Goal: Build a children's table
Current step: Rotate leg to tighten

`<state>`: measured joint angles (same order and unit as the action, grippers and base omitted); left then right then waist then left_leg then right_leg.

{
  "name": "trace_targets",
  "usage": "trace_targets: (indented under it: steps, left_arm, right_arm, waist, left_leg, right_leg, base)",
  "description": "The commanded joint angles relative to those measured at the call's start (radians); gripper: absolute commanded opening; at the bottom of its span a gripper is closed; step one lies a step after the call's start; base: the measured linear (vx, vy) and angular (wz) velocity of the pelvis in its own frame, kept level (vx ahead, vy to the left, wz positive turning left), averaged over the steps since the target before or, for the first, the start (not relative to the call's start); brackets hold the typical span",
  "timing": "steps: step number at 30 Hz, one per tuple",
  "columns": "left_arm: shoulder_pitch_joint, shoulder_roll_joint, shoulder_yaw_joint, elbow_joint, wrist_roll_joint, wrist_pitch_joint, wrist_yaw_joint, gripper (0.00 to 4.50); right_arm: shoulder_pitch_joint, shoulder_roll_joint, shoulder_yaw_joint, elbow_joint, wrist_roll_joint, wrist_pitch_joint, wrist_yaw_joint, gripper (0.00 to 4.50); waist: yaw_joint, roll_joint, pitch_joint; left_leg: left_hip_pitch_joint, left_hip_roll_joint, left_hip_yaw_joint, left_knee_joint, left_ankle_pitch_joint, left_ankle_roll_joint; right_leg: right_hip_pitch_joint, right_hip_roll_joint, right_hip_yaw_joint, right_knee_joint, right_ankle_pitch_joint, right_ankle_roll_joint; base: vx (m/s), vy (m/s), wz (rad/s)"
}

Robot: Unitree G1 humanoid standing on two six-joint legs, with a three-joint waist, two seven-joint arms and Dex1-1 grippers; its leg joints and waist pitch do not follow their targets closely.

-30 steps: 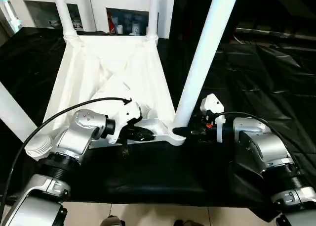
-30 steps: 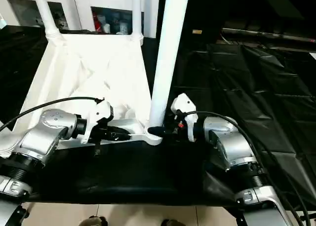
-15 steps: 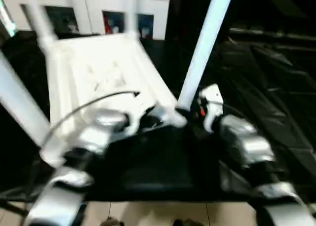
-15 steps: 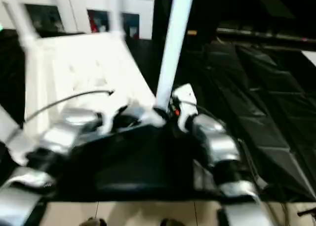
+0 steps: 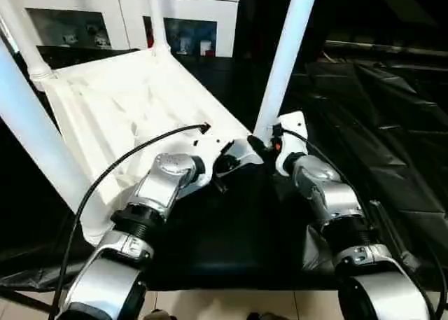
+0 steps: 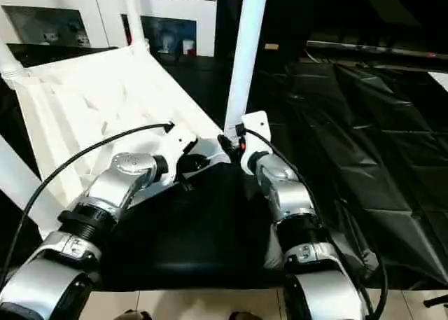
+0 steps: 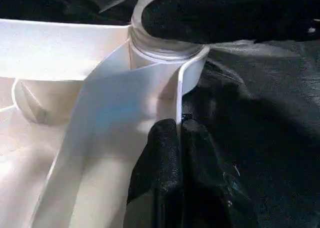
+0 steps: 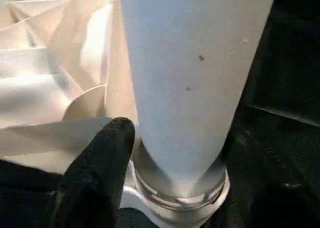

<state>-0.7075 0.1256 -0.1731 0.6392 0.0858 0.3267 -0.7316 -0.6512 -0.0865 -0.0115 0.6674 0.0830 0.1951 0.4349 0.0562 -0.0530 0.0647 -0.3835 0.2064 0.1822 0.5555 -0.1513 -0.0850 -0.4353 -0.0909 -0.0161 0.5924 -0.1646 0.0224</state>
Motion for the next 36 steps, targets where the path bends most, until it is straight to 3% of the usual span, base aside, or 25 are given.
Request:
trace_targets:
  steps: [1, 8, 15, 20, 27, 36]
  left_arm:
    - [0.019, -0.007, -0.021, -0.004, -0.039, -0.038, -0.053, 0.00]
    - [0.047, 0.085, -0.038, -0.047, -0.067, -0.082, -0.234, 0.00]
    - [0.101, 0.184, -0.057, -0.144, -0.132, -0.098, -0.469, 0.00]
    - [0.122, 0.201, -0.060, -0.169, -0.146, -0.095, -0.504, 0.00]
    - [0.137, 0.196, -0.065, -0.193, -0.152, -0.086, -0.516, 0.00]
    - [0.141, 0.200, -0.057, -0.194, -0.140, -0.085, -0.499, 0.00]
  right_arm:
    - [0.044, 0.007, 0.094, -0.012, 0.032, 0.035, 0.183, 3.02]
    - [0.087, -0.137, 0.137, -0.127, 0.067, 0.039, 0.450, 3.02]
    - [0.132, -0.269, 0.172, -0.227, 0.081, 0.069, 0.649, 3.02]
    - [0.141, -0.285, 0.182, -0.229, 0.073, 0.063, 0.669, 3.02]
    - [0.145, -0.265, 0.185, -0.241, 0.089, 0.073, 0.674, 2.51]
    - [0.152, -0.266, 0.195, -0.232, 0.085, 0.067, 0.684, 2.42]
  waist:
    - [0.006, -0.009, -0.043]
    - [0.012, -0.013, -0.044]
    - [0.013, -0.013, -0.044]
    - [0.017, -0.012, -0.047]
    - [0.027, -0.015, -0.050]
    - [0.031, -0.017, -0.052]
  left_leg:
    - [0.007, 0.007, 0.002, -0.067, -0.327, 0.035]
    - [0.005, 0.012, 0.006, -0.064, -0.279, 0.070]
    - [0.008, 0.016, 0.005, -0.065, -0.292, 0.057]
    - [0.012, 0.016, 0.009, -0.061, -0.254, 0.063]
    - [0.012, 0.015, 0.011, -0.057, -0.221, 0.068]
    - [0.012, 0.013, 0.013, -0.051, -0.187, 0.082]
  right_leg:
    - [0.046, -0.023, 0.013, -0.082, -0.319, -0.137]
    - [0.050, -0.026, 0.013, -0.075, -0.262, -0.172]
    - [0.048, -0.029, 0.014, -0.072, -0.283, -0.185]
    - [0.048, -0.027, 0.015, -0.065, -0.211, -0.213]
    - [0.052, -0.028, 0.015, -0.059, -0.181, -0.217]
    - [0.056, -0.027, 0.015, -0.054, -0.144, -0.226]
  base:
    - [0.000, 0.000, 0.00]
    - [0.000, 0.000, 0.00]
    - [0.000, 0.000, 0.00]
    - [0.000, 0.000, 0.00]
    - [0.000, 0.000, 0.00]
    - [0.000, 0.000, 0.00]
